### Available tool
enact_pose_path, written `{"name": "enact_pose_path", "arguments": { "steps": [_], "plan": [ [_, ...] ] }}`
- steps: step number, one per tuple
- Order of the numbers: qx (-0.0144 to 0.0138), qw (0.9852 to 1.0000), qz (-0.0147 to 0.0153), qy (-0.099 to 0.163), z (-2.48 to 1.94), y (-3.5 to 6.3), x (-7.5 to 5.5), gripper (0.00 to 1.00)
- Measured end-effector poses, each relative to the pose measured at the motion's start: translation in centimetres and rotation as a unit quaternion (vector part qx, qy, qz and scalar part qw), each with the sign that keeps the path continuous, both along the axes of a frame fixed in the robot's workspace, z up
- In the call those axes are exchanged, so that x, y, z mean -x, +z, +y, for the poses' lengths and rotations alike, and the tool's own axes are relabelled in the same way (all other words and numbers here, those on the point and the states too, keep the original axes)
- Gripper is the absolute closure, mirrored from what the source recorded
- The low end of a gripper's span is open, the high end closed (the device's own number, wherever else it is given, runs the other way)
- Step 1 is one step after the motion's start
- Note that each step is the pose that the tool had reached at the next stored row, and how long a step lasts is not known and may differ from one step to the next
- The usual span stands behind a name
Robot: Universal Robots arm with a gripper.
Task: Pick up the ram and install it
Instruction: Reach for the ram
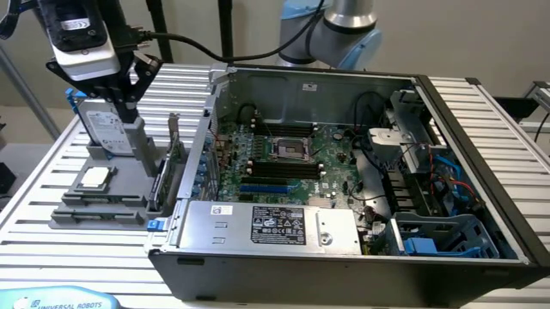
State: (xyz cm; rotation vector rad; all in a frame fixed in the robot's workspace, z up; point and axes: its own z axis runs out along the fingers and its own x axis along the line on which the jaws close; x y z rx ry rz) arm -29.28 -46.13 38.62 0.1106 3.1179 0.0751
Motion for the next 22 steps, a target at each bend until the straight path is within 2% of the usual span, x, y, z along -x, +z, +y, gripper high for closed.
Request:
{"name": "enact_pose_path", "arguments": {
  "steps": [13,22],
  "plan": [
    [0.0,1.0,0.0,0.0,-0.41,-0.69,5.9,0.89],
    [0.0,1.0,0.0004,0.0,-0.49,-1.39,9.9,0.89]
  ]
}}
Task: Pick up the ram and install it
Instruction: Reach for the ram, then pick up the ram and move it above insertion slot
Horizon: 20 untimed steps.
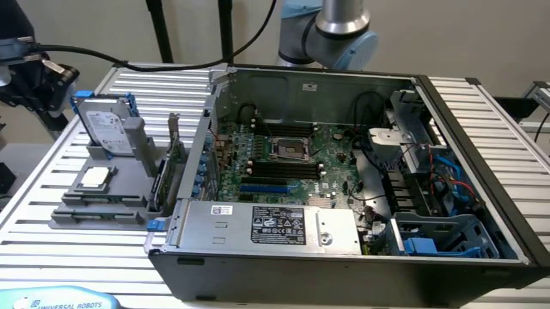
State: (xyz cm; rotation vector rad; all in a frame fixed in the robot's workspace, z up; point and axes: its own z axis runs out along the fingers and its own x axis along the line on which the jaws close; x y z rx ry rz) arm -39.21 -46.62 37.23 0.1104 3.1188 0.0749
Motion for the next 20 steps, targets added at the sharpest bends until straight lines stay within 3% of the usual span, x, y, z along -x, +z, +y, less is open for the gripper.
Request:
{"name": "enact_pose_path", "arguments": {
  "steps": [2,20],
  "plan": [
    [0.0,1.0,0.0005,0.0,0.0,-0.11,0.48,0.89],
    [0.0006,1.0,0.0009,0.004,-0.01,-0.12,0.5,0.89]
  ]
}}
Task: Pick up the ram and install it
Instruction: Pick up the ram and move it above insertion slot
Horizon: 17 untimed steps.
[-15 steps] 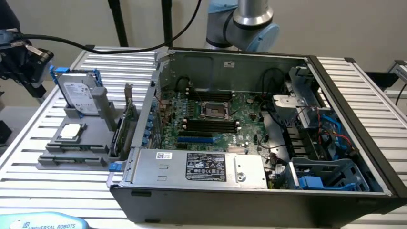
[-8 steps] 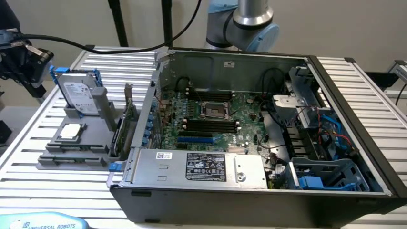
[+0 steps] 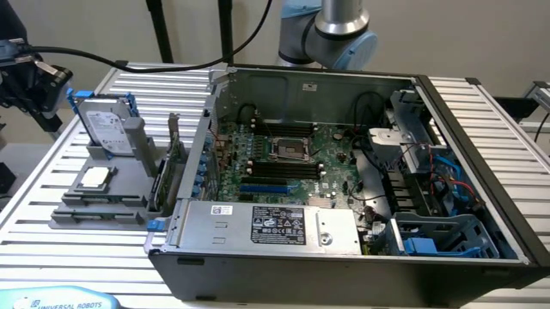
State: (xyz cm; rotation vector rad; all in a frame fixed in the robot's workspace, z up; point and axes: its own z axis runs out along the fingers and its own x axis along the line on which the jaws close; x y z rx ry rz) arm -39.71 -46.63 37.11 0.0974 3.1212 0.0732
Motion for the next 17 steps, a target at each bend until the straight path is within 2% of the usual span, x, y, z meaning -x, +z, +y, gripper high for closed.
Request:
{"name": "enact_pose_path", "arguments": {
  "steps": [5,9,13,17],
  "plan": [
    [0.0045,0.9992,0.0016,0.04,0.0,-0.04,0.0,0.89],
    [0.0067,0.9972,0.0035,0.075,0.0,-0.08,0.0,0.89],
    [0.0084,0.9938,0.0055,0.111,0.0,-0.13,0.0,0.89],
    [0.0099,0.989,0.0073,0.147,0.0,-0.19,0.0,0.89]
  ]
}}
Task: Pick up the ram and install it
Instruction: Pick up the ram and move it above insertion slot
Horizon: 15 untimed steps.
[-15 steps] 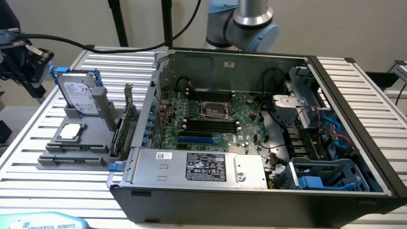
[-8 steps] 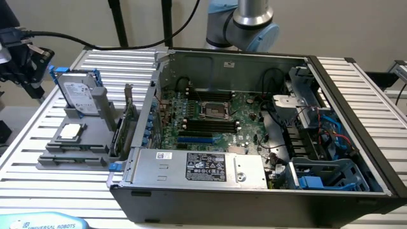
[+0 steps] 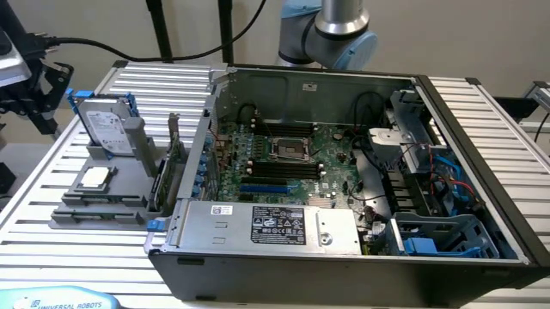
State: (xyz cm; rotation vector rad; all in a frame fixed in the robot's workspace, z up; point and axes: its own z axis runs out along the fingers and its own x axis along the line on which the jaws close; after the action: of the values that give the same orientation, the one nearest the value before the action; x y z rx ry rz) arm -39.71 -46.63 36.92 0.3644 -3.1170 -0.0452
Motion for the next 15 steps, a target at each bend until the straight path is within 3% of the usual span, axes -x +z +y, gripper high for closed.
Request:
{"name": "enact_pose_path", "arguments": {
  "steps": [4,8,12,15],
  "plan": [
    [0.0009,0.9994,0.0011,0.036,0.0,-0.04,0.0,0.89],
    [0.0012,0.9974,0.0012,0.073,0.0,-0.09,0.0,0.89],
    [0.0013,0.9941,0.0012,0.109,0.0,-0.15,0.0,0.89],
    [0.0013,0.9908,0.0012,0.136,0.0,-0.18,0.0,0.89]
  ]
}}
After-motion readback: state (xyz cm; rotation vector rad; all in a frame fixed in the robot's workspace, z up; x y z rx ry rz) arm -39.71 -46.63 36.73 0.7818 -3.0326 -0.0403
